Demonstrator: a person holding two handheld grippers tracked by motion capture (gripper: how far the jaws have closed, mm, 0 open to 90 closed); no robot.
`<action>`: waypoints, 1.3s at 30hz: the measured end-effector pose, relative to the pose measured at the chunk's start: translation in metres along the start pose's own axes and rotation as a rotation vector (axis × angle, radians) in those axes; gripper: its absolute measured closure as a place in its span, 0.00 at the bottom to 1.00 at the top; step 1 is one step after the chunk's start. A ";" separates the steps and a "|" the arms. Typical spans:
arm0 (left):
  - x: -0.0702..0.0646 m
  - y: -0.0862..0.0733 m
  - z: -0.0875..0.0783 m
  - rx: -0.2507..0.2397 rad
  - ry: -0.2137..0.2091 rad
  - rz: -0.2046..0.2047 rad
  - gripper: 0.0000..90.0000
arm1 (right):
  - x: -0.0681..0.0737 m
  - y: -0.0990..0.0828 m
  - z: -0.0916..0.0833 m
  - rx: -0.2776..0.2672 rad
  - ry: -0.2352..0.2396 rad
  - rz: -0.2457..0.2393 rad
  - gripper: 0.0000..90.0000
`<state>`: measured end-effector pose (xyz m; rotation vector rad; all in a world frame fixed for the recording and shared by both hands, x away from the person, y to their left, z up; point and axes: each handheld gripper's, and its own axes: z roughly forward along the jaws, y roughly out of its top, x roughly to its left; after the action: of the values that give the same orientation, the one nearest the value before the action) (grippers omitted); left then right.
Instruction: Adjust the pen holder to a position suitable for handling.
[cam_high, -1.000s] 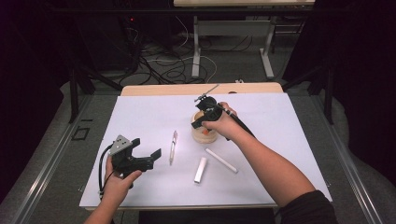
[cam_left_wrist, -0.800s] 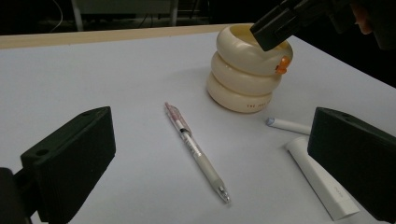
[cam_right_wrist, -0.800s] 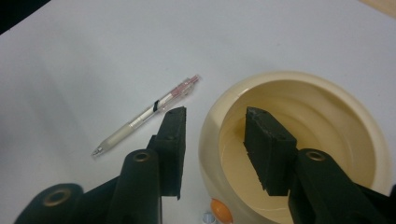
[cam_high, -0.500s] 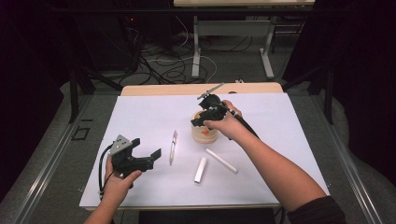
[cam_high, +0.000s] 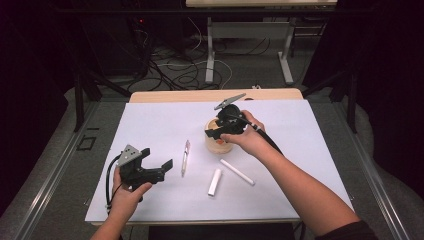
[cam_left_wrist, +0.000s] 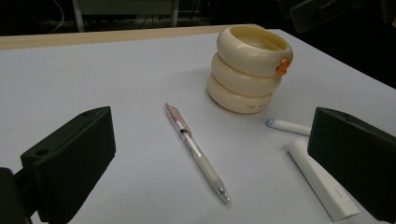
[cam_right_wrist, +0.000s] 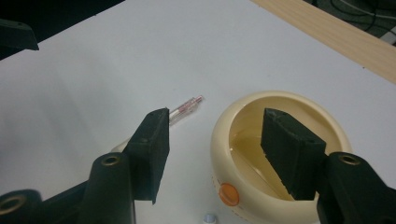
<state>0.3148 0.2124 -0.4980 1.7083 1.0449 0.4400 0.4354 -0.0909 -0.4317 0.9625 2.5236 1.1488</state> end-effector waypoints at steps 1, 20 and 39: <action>0.000 0.000 0.000 0.000 0.001 0.000 0.01 | 0.001 -0.001 -0.001 -0.016 -0.006 -0.009 0.46; -0.001 0.000 0.000 0.000 0.004 -0.001 0.01 | 0.013 -0.032 -0.034 -0.107 -0.066 -0.042 0.42; 0.000 -0.001 0.001 0.004 0.007 0.003 0.01 | 0.007 -0.074 -0.042 -0.178 -0.083 -0.002 0.35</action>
<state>0.3151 0.2114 -0.4989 1.7131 1.0497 0.4460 0.3765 -0.1481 -0.4571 0.9413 2.3124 1.2795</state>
